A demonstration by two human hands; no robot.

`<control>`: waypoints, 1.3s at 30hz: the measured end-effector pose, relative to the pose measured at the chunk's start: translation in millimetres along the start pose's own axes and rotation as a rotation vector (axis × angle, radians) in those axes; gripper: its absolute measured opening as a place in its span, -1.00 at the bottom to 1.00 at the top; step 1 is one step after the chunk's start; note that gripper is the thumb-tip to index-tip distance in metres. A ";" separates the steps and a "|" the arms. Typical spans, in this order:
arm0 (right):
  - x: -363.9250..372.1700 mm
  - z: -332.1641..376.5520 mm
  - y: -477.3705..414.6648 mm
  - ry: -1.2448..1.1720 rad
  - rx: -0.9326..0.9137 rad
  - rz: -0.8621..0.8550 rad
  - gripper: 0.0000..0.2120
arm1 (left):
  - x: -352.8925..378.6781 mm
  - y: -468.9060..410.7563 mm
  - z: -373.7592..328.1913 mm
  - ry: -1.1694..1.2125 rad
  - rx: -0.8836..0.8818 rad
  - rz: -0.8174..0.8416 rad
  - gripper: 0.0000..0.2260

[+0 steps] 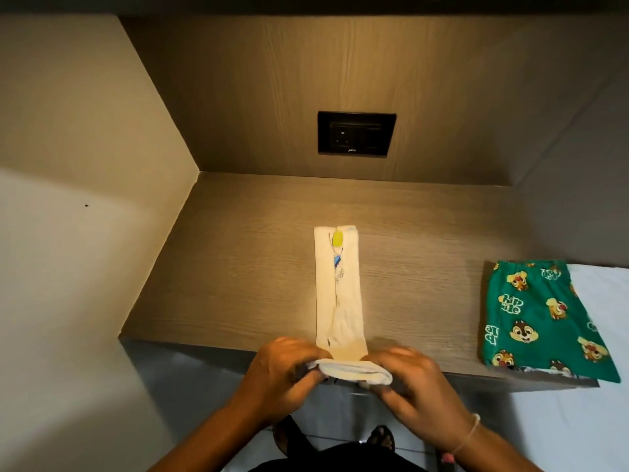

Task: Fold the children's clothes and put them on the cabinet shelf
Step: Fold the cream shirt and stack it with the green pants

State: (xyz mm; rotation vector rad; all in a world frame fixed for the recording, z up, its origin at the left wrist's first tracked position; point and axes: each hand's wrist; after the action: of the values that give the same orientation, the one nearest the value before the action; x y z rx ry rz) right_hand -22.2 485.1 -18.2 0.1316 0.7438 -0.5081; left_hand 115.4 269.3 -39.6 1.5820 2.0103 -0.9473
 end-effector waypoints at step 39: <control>6.5 -54.8 -137.3 0.536 0.228 0.163 -0.34 | 6.8 -100.3 86.1 -0.523 -0.246 0.286 -0.15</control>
State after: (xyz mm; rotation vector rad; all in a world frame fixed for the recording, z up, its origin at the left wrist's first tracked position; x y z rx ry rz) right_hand -118.6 378.9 -54.3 0.5522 1.1848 -0.4023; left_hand 9.6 199.2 -77.5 1.2777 1.4353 -0.8528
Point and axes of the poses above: each hand's wrist, its own y-axis away from the middle knuckle, its own x-axis out of the palm, z = x × y, and after that the axes turned 3 degrees about x, right-handed
